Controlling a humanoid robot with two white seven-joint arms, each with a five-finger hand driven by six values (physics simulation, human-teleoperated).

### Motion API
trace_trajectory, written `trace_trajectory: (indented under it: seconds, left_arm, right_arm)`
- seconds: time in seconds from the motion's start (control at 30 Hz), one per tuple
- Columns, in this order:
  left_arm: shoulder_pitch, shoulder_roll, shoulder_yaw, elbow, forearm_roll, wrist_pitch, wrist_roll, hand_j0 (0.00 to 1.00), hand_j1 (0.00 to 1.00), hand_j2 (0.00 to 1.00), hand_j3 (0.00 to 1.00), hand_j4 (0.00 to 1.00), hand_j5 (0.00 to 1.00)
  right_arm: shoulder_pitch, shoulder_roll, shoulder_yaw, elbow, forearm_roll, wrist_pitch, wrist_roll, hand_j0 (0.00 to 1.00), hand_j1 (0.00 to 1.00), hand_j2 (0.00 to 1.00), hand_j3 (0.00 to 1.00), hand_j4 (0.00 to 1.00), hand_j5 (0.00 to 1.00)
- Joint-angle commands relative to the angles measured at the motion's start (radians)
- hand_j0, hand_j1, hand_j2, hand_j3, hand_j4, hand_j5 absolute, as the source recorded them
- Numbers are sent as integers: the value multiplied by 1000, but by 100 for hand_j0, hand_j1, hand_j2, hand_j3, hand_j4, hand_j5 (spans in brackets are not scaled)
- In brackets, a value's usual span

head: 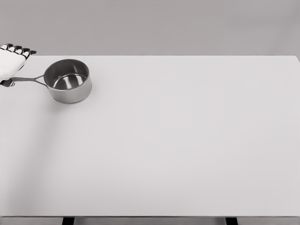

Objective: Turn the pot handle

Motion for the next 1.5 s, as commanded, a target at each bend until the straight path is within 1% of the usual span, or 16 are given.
trace_trajectory:
  seconds: [0.0, 0.33, 0.4, 0.6, 0.97, 1.1, 1.43, 1.47]
  left_arm:
    - [0, 1, 1, 0, -3, -1, 1, 100, 100, 100, 100, 100, 100]
    - [-8, -14, 1, 9, -14, -1, 1, 100, 100, 100, 100, 100, 100]
    - [-18, -16, 1, 14, -16, -1, 1, 100, 100, 100, 100, 100, 100]
    - [-18, -19, 1, 20, -14, -1, 4, 100, 100, 100, 100, 100, 100]
    - [2, -7, -2, -11, -2, -10, 8, 100, 100, 100, 100, 100, 100]
    - [11, -5, -1, -15, 23, -39, 8, 100, 100, 100, 100, 100, 100]
    - [26, -4, 2, -17, 24, -43, 7, 100, 100, 100, 100, 100, 100]
    - [26, -4, 5, -17, 26, -68, 7, 100, 100, 100, 100, 100, 100]
  right_arm:
    - [0, 0, 0, 0, 0, 0, 0, 100, 100, 100, 100, 100, 100]
    - [0, 0, 0, 0, 0, 0, 0, 100, 100, 100, 100, 100, 100]
    - [0, 0, 0, 0, 0, 0, 0, 100, 100, 100, 100, 100, 100]
    - [0, 0, 0, 0, 0, 0, 0, 100, 100, 100, 100, 100, 100]
    - [0, 0, 0, 0, 0, 0, 0, 100, 100, 100, 100, 100, 100]
    - [0, 0, 0, 0, 0, 0, 0, 100, 100, 100, 100, 100, 100]
    - [0, 0, 0, 0, 0, 0, 2, 100, 100, 100, 100, 100, 100]
    - [0, 0, 0, 0, 0, 0, 2, 100, 100, 100, 100, 100, 100]
